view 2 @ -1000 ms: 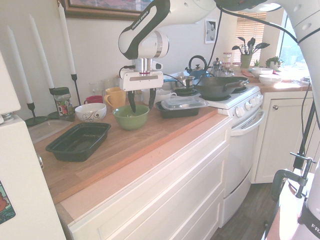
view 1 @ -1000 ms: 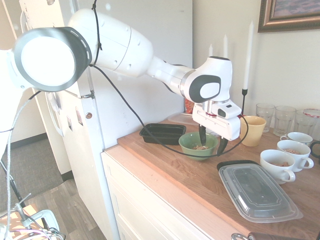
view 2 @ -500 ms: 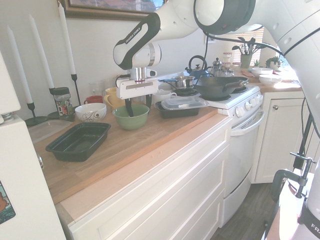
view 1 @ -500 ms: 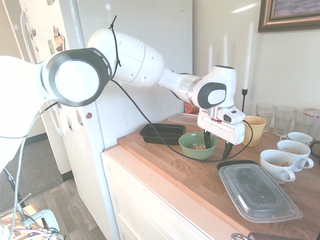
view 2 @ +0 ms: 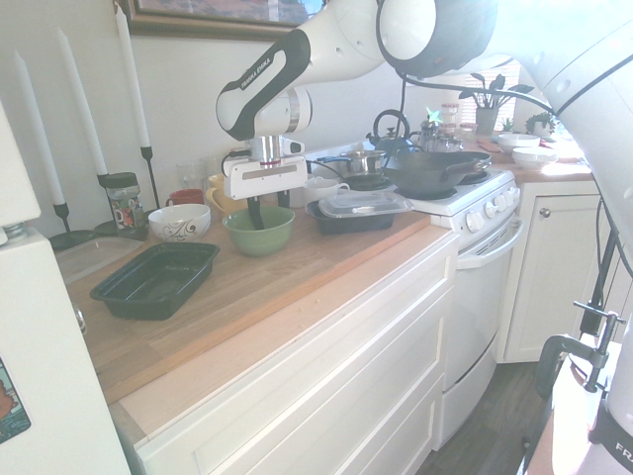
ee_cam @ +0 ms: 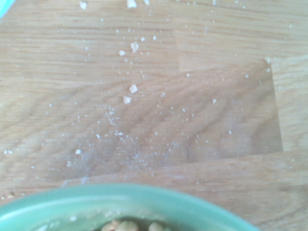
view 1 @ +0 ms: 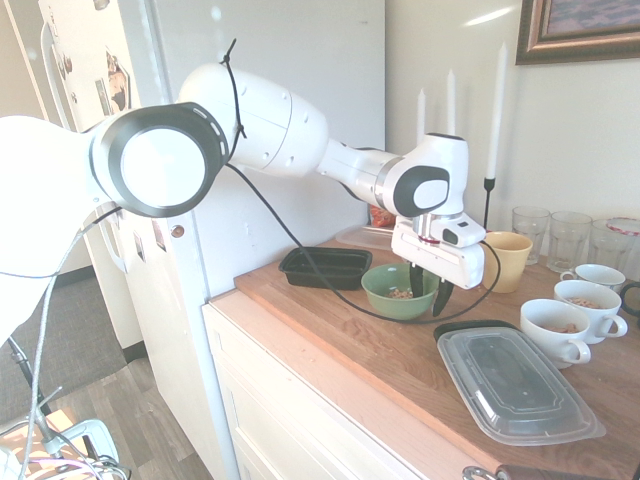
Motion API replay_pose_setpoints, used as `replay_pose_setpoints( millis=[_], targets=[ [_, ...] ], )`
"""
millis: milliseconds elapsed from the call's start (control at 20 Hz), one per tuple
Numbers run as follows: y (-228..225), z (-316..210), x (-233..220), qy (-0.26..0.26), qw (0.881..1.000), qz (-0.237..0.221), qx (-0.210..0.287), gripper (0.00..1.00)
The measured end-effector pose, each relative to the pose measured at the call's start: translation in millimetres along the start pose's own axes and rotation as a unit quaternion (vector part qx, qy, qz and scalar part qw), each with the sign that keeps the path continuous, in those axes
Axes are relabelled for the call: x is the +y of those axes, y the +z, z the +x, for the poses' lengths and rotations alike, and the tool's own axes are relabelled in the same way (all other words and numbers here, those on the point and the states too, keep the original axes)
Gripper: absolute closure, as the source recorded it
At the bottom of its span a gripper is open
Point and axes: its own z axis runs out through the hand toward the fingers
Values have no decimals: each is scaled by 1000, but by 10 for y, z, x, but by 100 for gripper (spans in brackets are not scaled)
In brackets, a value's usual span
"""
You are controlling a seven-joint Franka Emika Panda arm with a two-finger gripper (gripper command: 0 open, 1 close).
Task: Pour the cereal into the box
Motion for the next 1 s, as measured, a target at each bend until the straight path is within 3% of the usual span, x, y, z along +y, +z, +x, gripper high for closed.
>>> replay_pose_setpoints(
  millis=[1000],
  targets=[
    [-211,50,64,6,1000,13,14,100]
  ],
)
